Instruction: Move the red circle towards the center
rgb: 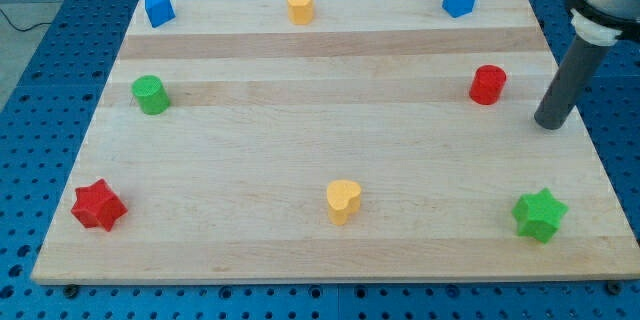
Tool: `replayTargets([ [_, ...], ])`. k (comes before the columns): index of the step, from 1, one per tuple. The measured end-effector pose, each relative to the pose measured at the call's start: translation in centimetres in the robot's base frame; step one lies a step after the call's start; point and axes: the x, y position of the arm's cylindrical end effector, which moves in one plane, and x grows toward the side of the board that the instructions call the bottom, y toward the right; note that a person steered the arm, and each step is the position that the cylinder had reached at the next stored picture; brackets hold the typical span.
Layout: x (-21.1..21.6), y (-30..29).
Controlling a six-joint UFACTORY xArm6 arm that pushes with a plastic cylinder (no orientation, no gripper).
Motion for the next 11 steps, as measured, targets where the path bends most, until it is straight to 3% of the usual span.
replayTargets([
  [2,-3.1,-1.7],
  [4,-6.1,-12.1],
  [5,-6.1,-9.8],
  [6,-6.9,-4.0],
  [7,-9.3,-3.1],
  [8,-10.2,-7.9],
  [10,-9.3,-27.0],
  [11,-9.5,-25.9],
])
